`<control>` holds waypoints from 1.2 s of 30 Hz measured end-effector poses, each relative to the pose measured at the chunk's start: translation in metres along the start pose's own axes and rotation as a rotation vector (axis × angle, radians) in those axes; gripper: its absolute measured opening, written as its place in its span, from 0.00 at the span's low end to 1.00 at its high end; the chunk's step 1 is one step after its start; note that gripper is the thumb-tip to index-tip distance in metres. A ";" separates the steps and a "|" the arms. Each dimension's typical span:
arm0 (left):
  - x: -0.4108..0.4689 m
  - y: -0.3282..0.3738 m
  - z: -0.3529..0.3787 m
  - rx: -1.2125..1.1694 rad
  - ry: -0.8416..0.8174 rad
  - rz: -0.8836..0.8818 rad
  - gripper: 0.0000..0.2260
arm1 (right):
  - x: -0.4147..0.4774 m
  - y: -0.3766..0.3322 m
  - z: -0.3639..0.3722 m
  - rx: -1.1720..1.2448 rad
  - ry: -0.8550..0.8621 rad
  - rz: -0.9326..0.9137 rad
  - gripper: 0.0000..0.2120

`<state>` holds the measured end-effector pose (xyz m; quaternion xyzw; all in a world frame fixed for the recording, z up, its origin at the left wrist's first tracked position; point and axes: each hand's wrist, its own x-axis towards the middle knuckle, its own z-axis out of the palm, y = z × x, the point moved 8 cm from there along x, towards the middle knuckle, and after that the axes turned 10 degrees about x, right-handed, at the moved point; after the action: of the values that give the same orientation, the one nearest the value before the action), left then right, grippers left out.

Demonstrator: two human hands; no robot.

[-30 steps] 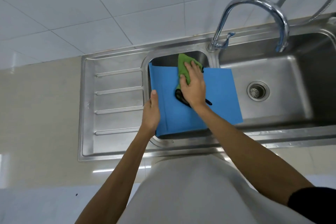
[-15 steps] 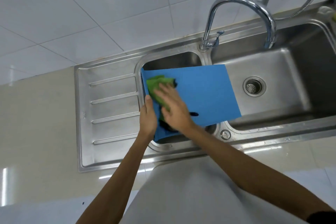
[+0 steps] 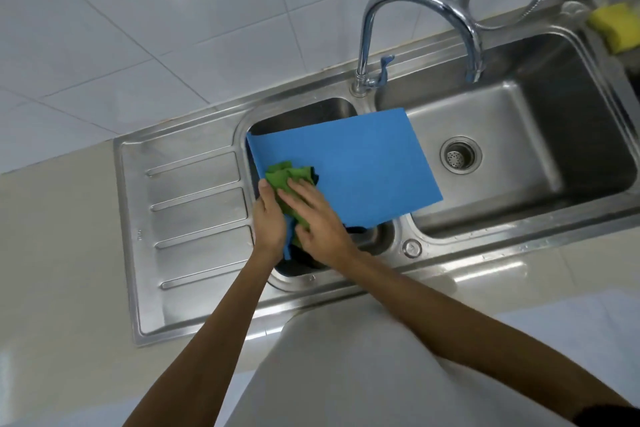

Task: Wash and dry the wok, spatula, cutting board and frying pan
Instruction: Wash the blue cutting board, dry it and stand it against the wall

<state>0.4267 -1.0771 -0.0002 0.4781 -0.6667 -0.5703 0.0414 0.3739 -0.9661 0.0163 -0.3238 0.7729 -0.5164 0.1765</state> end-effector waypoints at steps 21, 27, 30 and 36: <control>0.002 0.000 0.007 0.026 0.024 -0.022 0.21 | -0.041 0.057 -0.046 0.026 0.468 0.454 0.31; 0.009 -0.017 -0.005 0.046 0.039 -0.075 0.20 | -0.048 0.071 -0.068 -0.174 0.105 0.148 0.26; 0.013 -0.020 -0.009 0.031 0.024 -0.097 0.24 | -0.055 0.129 -0.134 -0.143 0.220 0.421 0.27; 0.005 -0.018 -0.007 0.024 -0.007 -0.073 0.26 | -0.026 0.159 -0.167 0.084 0.257 0.591 0.31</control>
<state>0.4386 -1.0838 -0.0146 0.5003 -0.6558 -0.5651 0.0126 0.2409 -0.7934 -0.0626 -0.0099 0.8274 -0.5111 0.2328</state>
